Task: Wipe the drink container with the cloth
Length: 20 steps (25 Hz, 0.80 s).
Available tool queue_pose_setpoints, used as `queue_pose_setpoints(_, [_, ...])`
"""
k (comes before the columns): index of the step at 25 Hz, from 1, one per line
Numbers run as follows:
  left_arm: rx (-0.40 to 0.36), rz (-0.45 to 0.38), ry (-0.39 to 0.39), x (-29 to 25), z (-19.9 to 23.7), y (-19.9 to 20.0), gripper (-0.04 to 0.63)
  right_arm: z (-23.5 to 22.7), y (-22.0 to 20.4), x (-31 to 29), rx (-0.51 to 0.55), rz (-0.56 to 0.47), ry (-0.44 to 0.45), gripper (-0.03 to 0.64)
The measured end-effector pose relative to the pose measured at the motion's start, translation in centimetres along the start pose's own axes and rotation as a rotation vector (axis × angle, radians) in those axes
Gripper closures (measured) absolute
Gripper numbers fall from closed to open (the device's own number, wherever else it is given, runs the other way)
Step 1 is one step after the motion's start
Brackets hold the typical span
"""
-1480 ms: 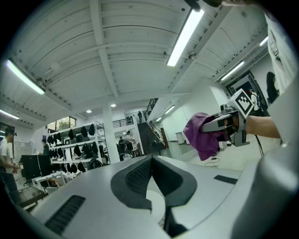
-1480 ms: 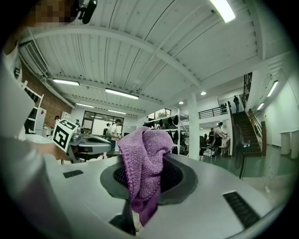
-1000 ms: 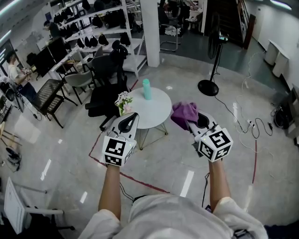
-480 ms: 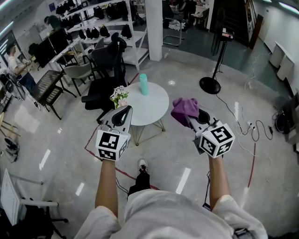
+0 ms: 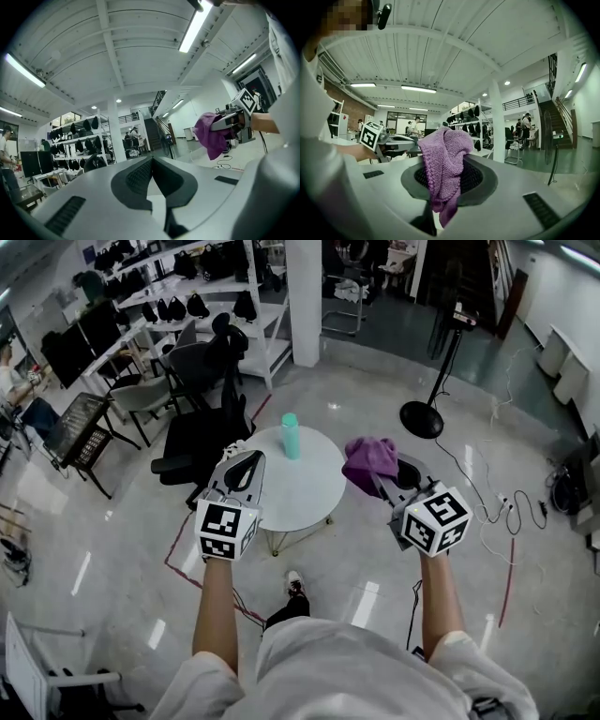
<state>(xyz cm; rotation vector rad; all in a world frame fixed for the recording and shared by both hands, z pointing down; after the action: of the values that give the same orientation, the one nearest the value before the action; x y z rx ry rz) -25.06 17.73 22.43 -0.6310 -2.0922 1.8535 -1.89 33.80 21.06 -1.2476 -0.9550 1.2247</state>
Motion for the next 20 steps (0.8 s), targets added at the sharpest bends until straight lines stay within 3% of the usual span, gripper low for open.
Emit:
queue_pose_setpoints(7, [-0.009, 0.027, -0.052, -9.2, 8.0, -0.6, 0.580, -4.5, 1.2, -10.5, -0.013, 0.012, -0.046, 0.526])
queue_pose_setpoints(16, [0.032, 0.097, -0.140, -16.6, 13.9, -5.1, 0.578, -7.9, -1.8, -20.3, -0.109, 0.056, -0.115, 0.522])
queue_pose_setpoints(20, [0.059, 0.169, -0.199, -20.0, 15.0, -8.1, 0.458, -9.9, -5.0, -23.8, -0.240, 0.093, -0.098, 0.520])
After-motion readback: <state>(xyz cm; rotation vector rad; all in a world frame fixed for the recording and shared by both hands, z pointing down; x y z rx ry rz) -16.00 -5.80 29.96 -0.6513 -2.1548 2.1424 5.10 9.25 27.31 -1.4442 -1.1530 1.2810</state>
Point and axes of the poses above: the fingertips, and each gripper's own axes: x backward along the fingers, z to its left, y out of its top, the point moved 7 cm from there along x, backward along the fingers, and after that the axes turned 7 degrees about x, right-handed, at the moved point
